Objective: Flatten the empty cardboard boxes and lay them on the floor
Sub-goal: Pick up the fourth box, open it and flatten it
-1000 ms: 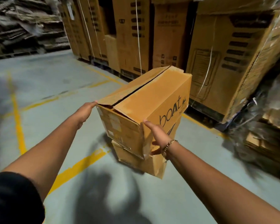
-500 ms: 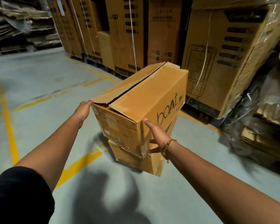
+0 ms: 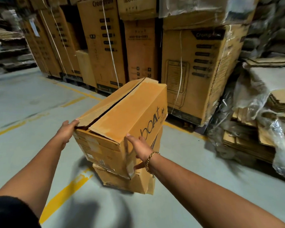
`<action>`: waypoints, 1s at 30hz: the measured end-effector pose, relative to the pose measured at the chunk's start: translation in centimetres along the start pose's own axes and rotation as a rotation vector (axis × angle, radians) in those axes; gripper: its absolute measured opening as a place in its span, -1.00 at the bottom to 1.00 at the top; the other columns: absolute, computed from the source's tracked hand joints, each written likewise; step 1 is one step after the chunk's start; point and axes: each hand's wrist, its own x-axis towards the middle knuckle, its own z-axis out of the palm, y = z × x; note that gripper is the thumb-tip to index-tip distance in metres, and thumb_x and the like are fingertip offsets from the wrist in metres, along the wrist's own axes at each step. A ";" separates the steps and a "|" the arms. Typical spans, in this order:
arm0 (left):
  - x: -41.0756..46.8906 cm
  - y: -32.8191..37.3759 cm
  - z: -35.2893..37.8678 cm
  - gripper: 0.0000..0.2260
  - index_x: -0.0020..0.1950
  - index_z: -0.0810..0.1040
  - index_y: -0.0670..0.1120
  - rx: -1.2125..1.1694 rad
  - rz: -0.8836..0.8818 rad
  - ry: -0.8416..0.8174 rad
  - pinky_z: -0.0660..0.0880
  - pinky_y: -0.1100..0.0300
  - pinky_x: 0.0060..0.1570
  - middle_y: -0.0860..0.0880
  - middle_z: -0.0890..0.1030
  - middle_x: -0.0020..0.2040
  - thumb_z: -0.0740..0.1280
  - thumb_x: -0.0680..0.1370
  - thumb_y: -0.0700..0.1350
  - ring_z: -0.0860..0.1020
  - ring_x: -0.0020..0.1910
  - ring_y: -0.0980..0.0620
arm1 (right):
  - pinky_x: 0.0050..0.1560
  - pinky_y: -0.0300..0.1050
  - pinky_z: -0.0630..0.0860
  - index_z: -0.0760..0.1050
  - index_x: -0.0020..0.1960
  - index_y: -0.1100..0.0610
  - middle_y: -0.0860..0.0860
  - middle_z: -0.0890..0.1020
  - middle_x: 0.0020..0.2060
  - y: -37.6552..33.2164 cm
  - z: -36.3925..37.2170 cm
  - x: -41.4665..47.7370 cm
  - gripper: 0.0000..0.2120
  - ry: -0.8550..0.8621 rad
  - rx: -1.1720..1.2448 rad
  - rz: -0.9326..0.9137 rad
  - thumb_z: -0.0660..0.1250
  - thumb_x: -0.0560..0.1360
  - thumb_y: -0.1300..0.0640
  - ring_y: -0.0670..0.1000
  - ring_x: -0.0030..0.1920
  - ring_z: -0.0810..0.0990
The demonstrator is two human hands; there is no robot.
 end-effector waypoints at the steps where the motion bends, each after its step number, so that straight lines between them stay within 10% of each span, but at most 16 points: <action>1: 0.1 -0.1 0.1 -0.30 0.56 0.23 -0.07 -0.004 0.003 0.010 0.33 -0.21 0.38 -0.15 0.28 0.55 0.27 0.54 0.28 0.30 0.47 -0.23 | 0.15 0.31 0.58 0.02 0.60 -0.10 0.06 0.25 0.54 -0.1 0.2 0.1 -0.04 -0.002 -0.008 -0.006 0.24 0.35 -0.46 0.27 0.44 0.36; 8: -5.0 0.8 1.8 -0.49 0.02 0.64 -0.06 0.001 0.119 -0.037 0.53 -0.09 0.07 -0.11 0.66 0.06 0.40 0.40 0.36 0.60 0.04 -0.15 | 0.35 0.30 0.41 0.20 0.47 0.03 0.12 0.40 0.41 1.0 -5.0 0.3 -0.11 0.293 0.062 -0.057 0.31 0.33 -0.45 0.24 0.35 0.43; 17: -13.2 1.8 5.8 -0.50 0.21 0.55 0.06 -0.087 -0.187 -0.416 0.58 -0.27 -0.19 -0.15 0.64 -0.13 0.45 0.39 0.31 0.63 -0.25 -0.15 | 0.16 0.35 0.56 0.42 0.26 0.06 0.10 0.51 0.20 2.0 -12.4 -3.6 -0.36 0.054 0.074 0.136 0.37 0.40 -0.38 0.26 0.24 0.50; 21: -19.4 1.6 8.7 -0.57 0.25 0.54 0.02 -0.233 -0.064 -0.347 0.53 0.09 -0.40 -0.06 0.65 -0.20 0.47 0.46 0.16 0.59 -0.39 -0.07 | 0.04 0.32 0.63 0.49 0.20 0.04 0.16 0.60 0.09 4.7 -16.8 -5.8 -0.46 0.055 0.093 0.110 0.39 0.41 -0.32 0.21 0.15 0.57; 25: -26.6 1.5 12.2 -0.50 0.32 0.54 0.06 -0.342 0.039 -0.302 0.62 0.03 -0.06 0.00 0.71 0.09 0.53 0.43 0.13 0.67 0.05 -0.07 | 0.10 0.35 0.60 0.52 0.20 0.07 0.14 0.61 -0.04 7.9 -22.2 -9.4 -0.51 0.048 0.106 0.068 0.39 0.45 -0.27 0.20 0.08 0.62; 30: -36.1 1.2 18.9 -0.47 0.27 0.53 0.15 -0.355 0.164 -0.180 0.50 0.03 0.22 0.17 0.69 0.07 0.52 0.35 0.26 0.62 0.14 0.06 | 0.19 0.37 0.55 0.51 0.28 0.12 0.15 0.59 -0.03 12.2 -30.4 -13.9 -0.47 0.060 0.151 0.019 0.42 0.45 -0.19 0.19 0.03 0.63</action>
